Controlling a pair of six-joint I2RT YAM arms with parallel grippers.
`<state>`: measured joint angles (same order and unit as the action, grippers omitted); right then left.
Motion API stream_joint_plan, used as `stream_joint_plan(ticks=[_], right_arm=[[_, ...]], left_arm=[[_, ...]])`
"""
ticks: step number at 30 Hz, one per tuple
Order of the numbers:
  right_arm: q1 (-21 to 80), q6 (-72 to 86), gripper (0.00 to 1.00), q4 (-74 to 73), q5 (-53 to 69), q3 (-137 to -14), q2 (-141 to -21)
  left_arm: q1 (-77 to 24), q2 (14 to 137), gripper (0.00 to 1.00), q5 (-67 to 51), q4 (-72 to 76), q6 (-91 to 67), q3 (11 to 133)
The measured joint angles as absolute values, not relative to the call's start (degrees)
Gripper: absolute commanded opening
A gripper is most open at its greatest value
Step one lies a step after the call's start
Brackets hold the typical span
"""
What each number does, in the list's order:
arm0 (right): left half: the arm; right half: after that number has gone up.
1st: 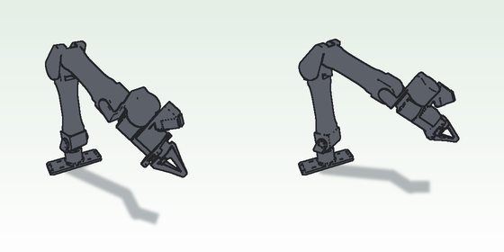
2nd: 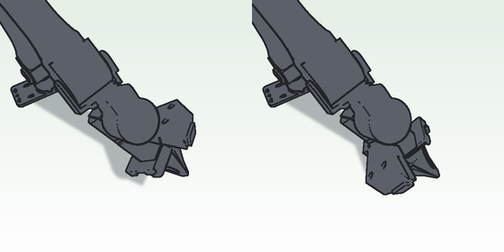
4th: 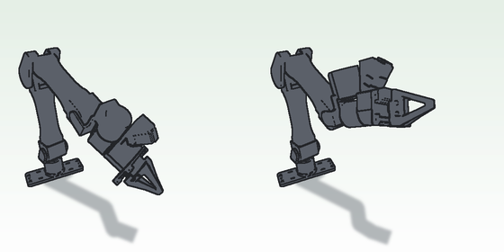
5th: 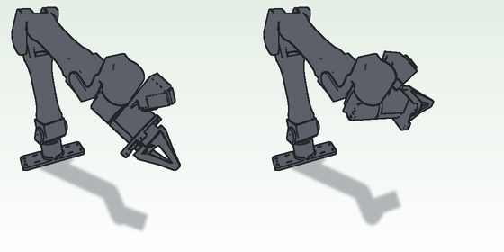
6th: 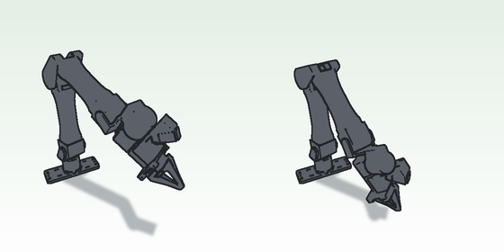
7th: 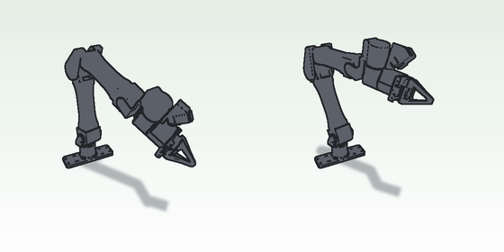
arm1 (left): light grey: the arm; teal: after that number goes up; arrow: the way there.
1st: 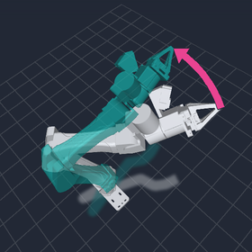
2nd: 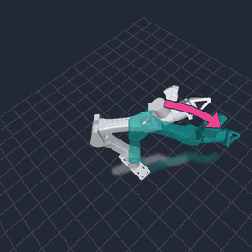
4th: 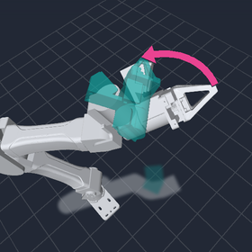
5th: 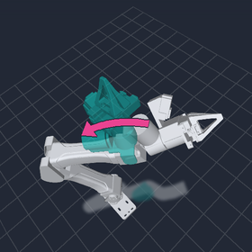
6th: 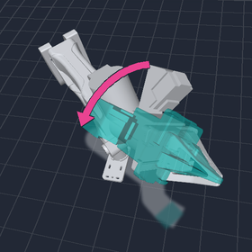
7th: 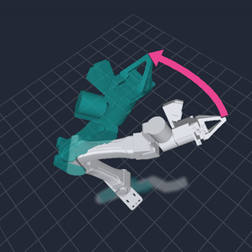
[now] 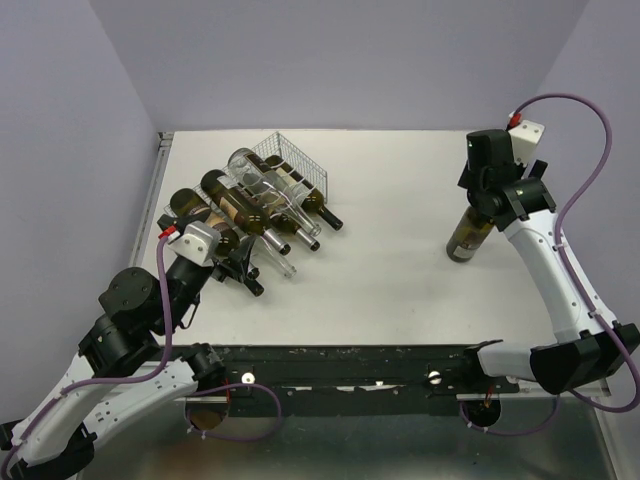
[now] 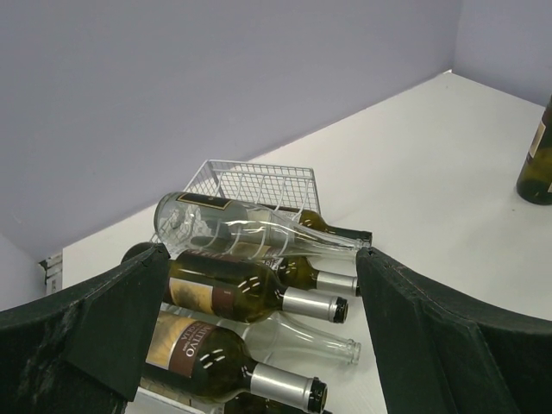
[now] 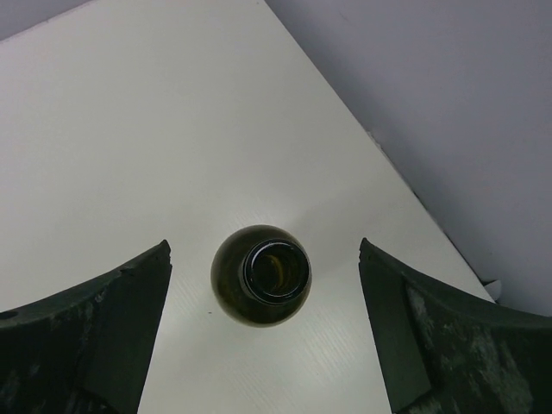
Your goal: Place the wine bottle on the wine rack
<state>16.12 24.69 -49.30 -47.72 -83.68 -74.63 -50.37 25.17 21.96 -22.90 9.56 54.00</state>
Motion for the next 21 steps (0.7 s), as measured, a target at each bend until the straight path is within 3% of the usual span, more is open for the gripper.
stream_joint_plan(ticks=[12,15,19,21], right_arm=[[13.04,25.69,0.66,-42.83,-43.00,-75.37,-73.52],[13.02,25.63,0.54,-41.52,-42.92,-75.37,-73.34],[13.02,25.34,0.26,-40.86,-42.94,-75.31,-73.28],[13.02,25.28,0.16,-40.36,-42.72,-75.18,-73.21]], left_arm=[[-50.37,25.17,0.99,22.15,-23.33,9.56,54.78],[-50.37,25.17,0.99,22.20,-23.59,9.56,54.87],[-50.37,25.17,0.99,22.26,-23.94,9.56,54.94],[-50.37,25.17,0.99,22.28,-24.14,9.56,54.98]])
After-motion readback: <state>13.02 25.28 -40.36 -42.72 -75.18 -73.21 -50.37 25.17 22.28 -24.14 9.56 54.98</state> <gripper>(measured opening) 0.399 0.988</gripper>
